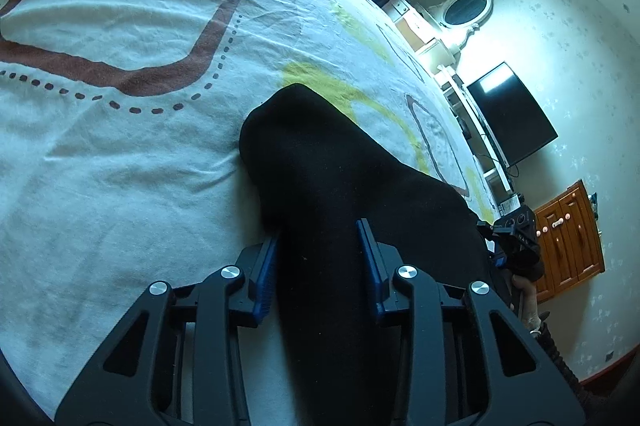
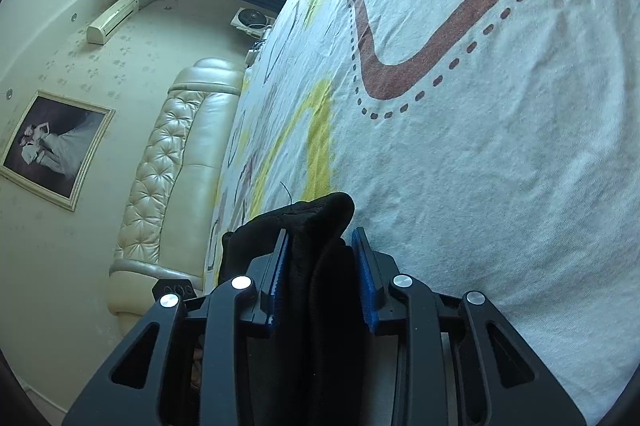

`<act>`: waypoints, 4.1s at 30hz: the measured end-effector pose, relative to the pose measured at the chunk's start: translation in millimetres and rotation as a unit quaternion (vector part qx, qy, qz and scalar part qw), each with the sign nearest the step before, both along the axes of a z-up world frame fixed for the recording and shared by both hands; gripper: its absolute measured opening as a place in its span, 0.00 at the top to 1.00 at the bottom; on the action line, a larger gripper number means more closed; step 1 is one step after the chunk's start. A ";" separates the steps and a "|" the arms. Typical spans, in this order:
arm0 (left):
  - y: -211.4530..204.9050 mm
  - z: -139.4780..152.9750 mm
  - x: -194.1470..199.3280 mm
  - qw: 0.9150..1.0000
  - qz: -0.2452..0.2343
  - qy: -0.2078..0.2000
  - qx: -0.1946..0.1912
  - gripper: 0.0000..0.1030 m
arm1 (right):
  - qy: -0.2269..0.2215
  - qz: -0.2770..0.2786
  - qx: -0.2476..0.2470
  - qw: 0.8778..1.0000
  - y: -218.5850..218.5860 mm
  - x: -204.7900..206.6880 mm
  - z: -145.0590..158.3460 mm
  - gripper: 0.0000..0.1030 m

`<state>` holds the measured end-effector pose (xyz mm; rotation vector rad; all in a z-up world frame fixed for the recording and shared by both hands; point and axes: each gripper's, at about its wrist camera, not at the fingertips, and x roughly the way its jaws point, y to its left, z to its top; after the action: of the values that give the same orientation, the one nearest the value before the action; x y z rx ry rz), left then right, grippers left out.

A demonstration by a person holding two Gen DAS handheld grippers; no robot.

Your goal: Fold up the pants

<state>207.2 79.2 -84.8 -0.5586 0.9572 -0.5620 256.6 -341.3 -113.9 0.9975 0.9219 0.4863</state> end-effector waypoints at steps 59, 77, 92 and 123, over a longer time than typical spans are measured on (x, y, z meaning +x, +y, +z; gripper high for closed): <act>-55.5 106.1 -197.2 0.956 0.162 -0.055 0.238 0.06 | -0.036 0.002 -0.404 0.914 76.9 -197.1 101.0 0.18; -81.6 96.5 -215.1 0.945 0.145 -0.081 0.281 0.06 | -0.051 0.015 -0.417 0.907 114.4 -211.2 100.8 0.18; -88.1 94.8 -217.4 0.942 0.137 -0.085 0.294 0.06 | -0.051 -0.009 -0.399 0.916 99.8 -209.2 108.9 0.18; -88.7 93.4 -215.9 0.939 0.146 -0.065 0.306 0.06 | -0.036 0.011 -0.394 0.918 106.0 -208.3 95.7 0.18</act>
<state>-8.7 -9.6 8.6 -0.0942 0.8462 -0.0171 48.3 -235.3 -18.2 0.2319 0.9436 0.1305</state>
